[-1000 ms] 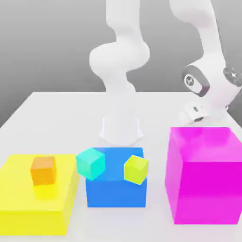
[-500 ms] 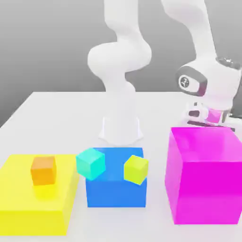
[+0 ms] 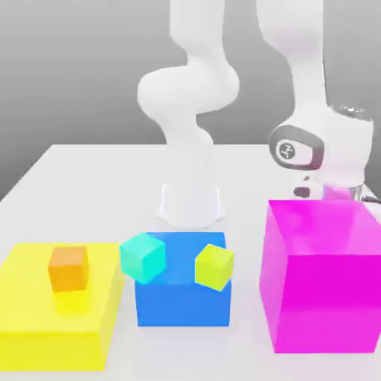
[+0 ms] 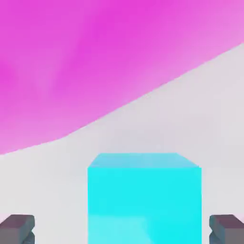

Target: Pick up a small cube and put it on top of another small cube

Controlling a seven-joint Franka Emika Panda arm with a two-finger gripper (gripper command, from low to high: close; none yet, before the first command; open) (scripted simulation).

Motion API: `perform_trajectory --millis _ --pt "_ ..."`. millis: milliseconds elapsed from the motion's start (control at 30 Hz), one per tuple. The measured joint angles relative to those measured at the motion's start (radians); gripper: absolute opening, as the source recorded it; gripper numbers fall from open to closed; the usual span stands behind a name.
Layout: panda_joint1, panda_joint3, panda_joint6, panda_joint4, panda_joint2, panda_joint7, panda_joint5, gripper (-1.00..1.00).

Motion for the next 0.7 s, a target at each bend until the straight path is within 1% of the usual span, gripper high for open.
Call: perform_trajectory --millis 100,133,333,400,567,700 --pt "0.062 -0.074 0.047 0.005 0.058 0.029 -0.043 0.0" --pt "0.073 -0.088 0.056 0.005 0.069 0.032 -0.049 -1.0" --pt "0.079 -0.094 0.063 0.006 0.074 0.035 -0.053 -1.0" --pt "0.059 -0.07 0.046 0.005 0.053 0.025 -0.038 -1.0" --pt "-0.012 0.026 -0.026 -0.005 -0.037 -0.037 0.052 -1.0" --pt "-0.029 0.064 -0.085 -0.018 -0.11 -0.097 0.134 -1.0"
